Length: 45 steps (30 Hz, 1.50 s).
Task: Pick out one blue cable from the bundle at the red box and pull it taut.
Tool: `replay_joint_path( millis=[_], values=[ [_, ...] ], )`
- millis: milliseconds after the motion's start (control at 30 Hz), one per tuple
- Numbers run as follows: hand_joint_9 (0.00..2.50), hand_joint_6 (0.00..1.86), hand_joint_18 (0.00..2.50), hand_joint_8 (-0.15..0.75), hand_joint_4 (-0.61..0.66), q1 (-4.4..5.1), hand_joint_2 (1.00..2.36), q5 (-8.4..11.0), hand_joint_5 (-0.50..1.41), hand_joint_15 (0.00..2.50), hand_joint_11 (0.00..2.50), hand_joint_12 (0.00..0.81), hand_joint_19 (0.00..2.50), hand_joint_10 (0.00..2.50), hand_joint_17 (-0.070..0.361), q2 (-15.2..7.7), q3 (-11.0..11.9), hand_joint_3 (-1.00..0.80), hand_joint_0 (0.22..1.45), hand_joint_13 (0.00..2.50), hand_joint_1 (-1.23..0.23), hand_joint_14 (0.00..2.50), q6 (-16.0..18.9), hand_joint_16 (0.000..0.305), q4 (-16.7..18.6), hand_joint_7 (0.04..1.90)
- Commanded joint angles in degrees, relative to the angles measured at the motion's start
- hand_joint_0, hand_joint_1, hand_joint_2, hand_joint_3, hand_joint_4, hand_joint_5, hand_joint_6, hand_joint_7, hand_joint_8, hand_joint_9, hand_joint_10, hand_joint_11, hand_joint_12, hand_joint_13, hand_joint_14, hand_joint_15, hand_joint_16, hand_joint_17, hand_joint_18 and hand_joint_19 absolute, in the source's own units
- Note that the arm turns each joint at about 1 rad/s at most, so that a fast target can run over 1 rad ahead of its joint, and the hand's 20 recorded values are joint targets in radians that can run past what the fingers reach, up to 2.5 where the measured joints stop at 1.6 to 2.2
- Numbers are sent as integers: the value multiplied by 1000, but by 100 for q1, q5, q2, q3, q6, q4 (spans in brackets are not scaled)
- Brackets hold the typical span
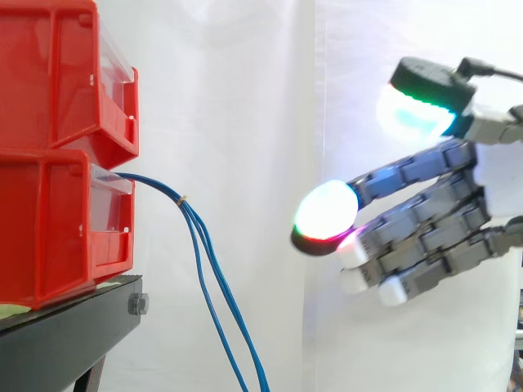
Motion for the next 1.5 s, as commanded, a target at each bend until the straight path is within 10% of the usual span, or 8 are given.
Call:
replay_joint_path(
  millis=[0,500,1467],
  values=[
    [667,502,423,241,195,-1,1000,-17,-202,209,305,339,327,13,116,-258,177,-500,528,518,-620,8,0,52,92,720],
    [681,502,436,249,193,61,1000,-96,-198,225,317,340,335,12,116,-934,705,-500,527,529,-628,9,35,52,663,724],
    [713,502,480,239,192,17,1000,-448,-186,319,377,341,400,15,117,-1602,740,-500,539,626,-665,13,730,52,1639,787]
  ],
)
